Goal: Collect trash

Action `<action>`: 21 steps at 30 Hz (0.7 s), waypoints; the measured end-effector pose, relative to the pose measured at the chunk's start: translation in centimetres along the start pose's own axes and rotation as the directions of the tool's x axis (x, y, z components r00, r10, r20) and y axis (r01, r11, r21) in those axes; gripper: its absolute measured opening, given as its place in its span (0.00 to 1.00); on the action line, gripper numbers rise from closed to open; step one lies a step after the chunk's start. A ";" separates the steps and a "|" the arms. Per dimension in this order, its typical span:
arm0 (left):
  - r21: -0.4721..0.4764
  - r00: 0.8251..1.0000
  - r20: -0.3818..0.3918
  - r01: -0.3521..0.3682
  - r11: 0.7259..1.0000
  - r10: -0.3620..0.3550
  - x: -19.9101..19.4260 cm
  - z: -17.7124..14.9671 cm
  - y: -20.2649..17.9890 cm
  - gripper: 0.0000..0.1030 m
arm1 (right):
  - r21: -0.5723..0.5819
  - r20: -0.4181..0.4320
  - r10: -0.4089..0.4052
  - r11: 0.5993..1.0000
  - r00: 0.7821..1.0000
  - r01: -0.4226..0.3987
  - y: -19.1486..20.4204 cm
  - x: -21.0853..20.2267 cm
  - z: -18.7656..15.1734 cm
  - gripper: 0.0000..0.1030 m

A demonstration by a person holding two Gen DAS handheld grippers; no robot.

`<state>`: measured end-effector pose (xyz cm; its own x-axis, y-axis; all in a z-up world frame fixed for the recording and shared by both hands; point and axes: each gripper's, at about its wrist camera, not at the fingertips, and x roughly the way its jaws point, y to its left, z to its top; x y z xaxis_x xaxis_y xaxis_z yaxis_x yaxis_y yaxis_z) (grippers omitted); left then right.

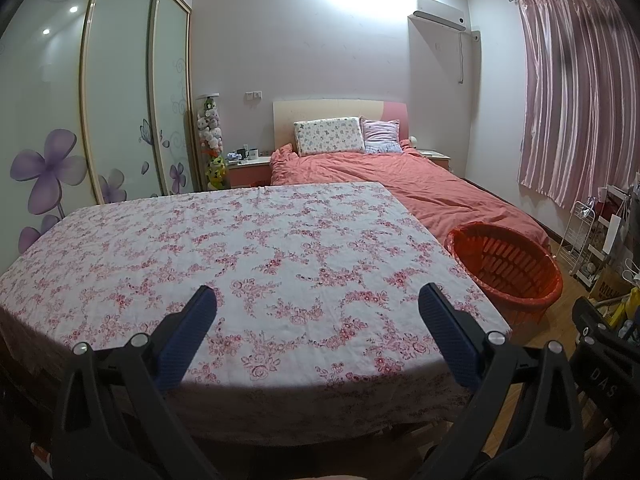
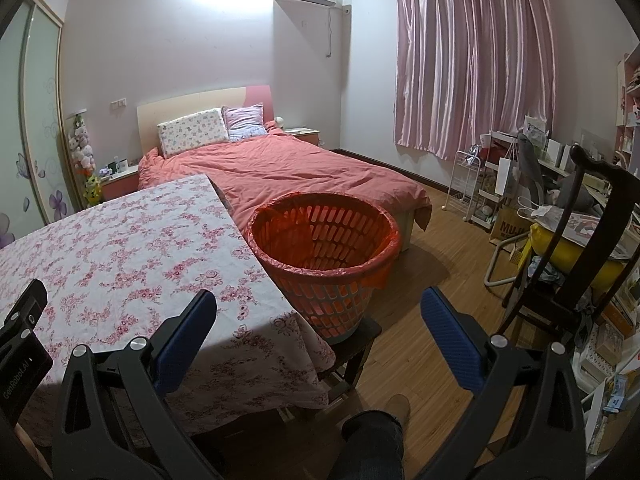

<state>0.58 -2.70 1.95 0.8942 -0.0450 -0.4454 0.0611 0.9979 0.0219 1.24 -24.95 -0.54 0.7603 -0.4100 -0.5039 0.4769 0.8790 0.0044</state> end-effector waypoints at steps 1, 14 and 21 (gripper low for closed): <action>0.000 1.000 0.000 0.000 1.000 0.000 0.0 0.0 0.0 0.96 | 0.001 0.000 0.000 1.000 1.000 0.000 0.0 0.0 -0.1 0.98; 0.001 1.000 -0.002 0.001 1.000 -0.001 0.1 -0.1 0.0 0.96 | 0.001 0.000 -0.001 1.000 1.000 0.001 0.0 0.0 -0.1 0.98; 0.001 1.000 -0.002 0.001 1.000 -0.001 0.0 -0.1 -0.1 0.96 | 0.001 0.000 -0.001 1.000 1.000 0.001 0.0 0.0 -0.1 0.98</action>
<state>0.56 -2.75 1.83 0.8933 -0.0457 -0.4471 0.0623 0.9978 0.0225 1.19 -24.95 -0.64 0.7600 -0.4108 -0.5036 0.4778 0.8785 0.0044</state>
